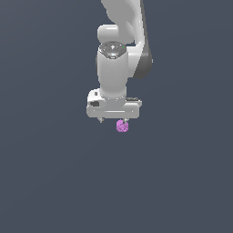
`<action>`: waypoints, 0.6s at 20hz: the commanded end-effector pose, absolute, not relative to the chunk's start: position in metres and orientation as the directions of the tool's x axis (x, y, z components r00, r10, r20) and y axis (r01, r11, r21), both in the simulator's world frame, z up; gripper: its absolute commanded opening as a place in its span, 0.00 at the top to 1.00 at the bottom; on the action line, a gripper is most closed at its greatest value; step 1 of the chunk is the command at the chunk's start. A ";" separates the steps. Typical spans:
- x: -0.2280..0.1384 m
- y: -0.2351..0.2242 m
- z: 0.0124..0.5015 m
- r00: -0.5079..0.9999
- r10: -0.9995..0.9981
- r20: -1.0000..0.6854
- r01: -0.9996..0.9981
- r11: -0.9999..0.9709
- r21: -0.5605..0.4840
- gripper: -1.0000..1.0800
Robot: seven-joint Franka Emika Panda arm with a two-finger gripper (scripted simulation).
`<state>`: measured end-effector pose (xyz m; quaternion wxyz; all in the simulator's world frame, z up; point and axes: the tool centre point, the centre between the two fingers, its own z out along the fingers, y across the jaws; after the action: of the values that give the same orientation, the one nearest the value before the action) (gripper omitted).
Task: Pick up the object and move it to a goal position.
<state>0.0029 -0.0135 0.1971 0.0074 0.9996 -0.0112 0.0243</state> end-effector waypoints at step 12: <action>-0.006 -0.056 0.189 0.996 -0.090 0.023 -0.090 -0.996 0.020 0.04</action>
<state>-0.0059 -0.0526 0.1892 0.0105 0.9990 -0.0427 0.0121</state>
